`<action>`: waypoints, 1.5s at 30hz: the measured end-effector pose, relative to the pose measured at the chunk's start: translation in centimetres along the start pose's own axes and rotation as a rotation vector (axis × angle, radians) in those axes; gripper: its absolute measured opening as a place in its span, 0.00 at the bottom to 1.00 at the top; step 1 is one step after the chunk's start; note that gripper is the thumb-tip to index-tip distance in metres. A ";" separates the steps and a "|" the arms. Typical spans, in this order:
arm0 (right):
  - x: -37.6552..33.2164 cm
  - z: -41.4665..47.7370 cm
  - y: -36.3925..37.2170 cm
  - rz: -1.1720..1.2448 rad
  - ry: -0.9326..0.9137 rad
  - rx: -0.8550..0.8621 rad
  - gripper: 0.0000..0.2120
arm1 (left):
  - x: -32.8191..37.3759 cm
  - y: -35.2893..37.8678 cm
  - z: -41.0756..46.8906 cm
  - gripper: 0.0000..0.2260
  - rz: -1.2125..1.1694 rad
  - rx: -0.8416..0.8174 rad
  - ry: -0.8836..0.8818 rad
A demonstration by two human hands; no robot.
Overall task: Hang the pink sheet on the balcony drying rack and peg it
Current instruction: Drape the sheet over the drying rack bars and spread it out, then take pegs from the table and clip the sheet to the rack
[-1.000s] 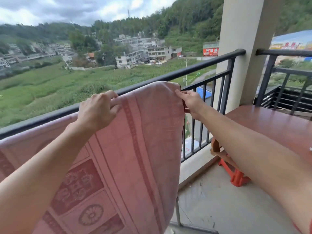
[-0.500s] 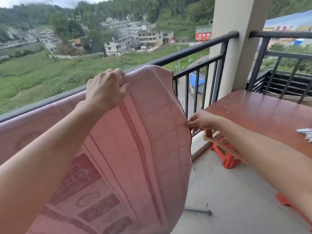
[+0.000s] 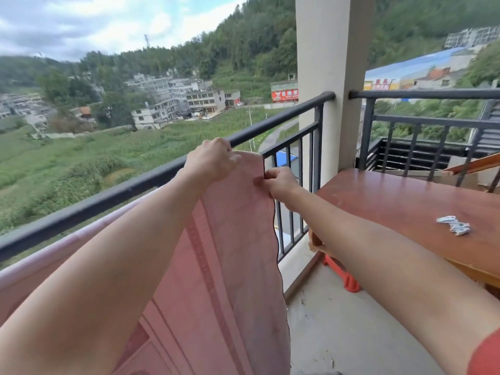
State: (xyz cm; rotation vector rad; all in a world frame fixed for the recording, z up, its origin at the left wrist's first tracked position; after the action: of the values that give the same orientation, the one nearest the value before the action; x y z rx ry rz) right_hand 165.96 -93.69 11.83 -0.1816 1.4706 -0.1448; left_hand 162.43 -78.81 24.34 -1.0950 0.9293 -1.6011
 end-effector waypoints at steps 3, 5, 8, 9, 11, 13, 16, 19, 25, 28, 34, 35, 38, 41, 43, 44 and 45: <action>1.2 0.3 -1.2 -0.094 0.019 0.046 0.04 | 1.3 -0.5 0.8 0.08 0.009 0.109 0.053; 2.7 0.2 -3.0 -0.181 0.049 0.066 0.06 | 2.1 -0.7 0.7 0.08 -0.016 0.187 0.086; 5.8 -0.3 -7.0 -0.289 0.120 0.078 0.05 | 4.5 -0.8 0.7 0.05 -0.068 0.326 0.205; 6.7 -0.7 -8.5 -0.323 0.126 0.085 0.05 | 5.8 -0.6 0.6 0.05 -0.079 0.364 0.262; 7.6 -1.8 -11.4 -0.408 0.118 0.120 0.05 | 9.0 0.8 0.4 0.06 -0.110 0.369 0.365; 8.7 -3.0 -14.6 -0.508 0.126 0.139 0.04 | 12.3 4.1 0.3 0.08 -0.134 0.293 0.436; 11.9 -4.5 -19.8 -0.649 0.186 0.138 0.03 | 17.0 11.6 -0.2 0.08 -0.145 0.093 0.456; 16.4 -5.4 -26.3 -0.735 0.254 0.146 0.04 | 22.0 19.4 -0.4 0.08 -0.154 -0.076 0.439; 25.4 -6.4 -39.7 -0.813 0.408 0.152 0.04 | 32.1 33.4 -0.6 0.08 -0.123 -0.317 0.462; 30.3 -7.2 -45.8 -0.817 0.507 0.140 0.04 | 36.4 39.3 -0.6 0.10 -0.116 -0.401 0.477; 37.9 -8.1 -54.0 -0.814 0.667 0.113 0.08 | 41.8 48.1 0.5 0.11 -0.091 -0.573 0.477; 38.8 -7.9 -54.9 -0.821 0.675 0.124 0.07 | 42.3 49.1 0.9 0.11 -0.084 -0.585 0.484; 41.8 -6.4 -57.4 -0.834 0.719 0.125 0.05 | 44.2 52.9 3.1 0.12 -0.055 -0.628 0.481; 44.4 -4.3 -59.9 -0.873 0.769 0.098 0.07 | 46.0 57.2 5.8 0.11 -0.029 -0.690 0.483; 46.1 -2.5 -62.2 -0.901 0.805 0.095 0.08 | 47.1 60.3 7.9 0.11 -0.034 -0.740 0.462; 46.8 -1.6 -63.3 -0.910 0.823 0.087 0.08 | 47.7 61.7 8.9 0.12 -0.035 -0.767 0.455; 47.7 -0.8 -63.8 -0.925 0.832 0.075 0.08 | 48.1 63.0 9.5 0.12 -0.035 -0.787 0.454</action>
State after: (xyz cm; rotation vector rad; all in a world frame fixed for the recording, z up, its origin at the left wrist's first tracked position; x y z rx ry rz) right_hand 170.63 -166.02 -21.25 -0.8066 2.0909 -1.1287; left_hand 182.15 -142.13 -20.08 -1.2729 1.9603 -1.5695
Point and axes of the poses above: each hand's wrist, its own z-axis towards the middle knuckle, its own y-axis out of the palm, x = y × z, the point moved 8 cm from there along z, towards the middle knuckle, and after that the axes turned 4 degrees about -z, right-handed, at the moved point
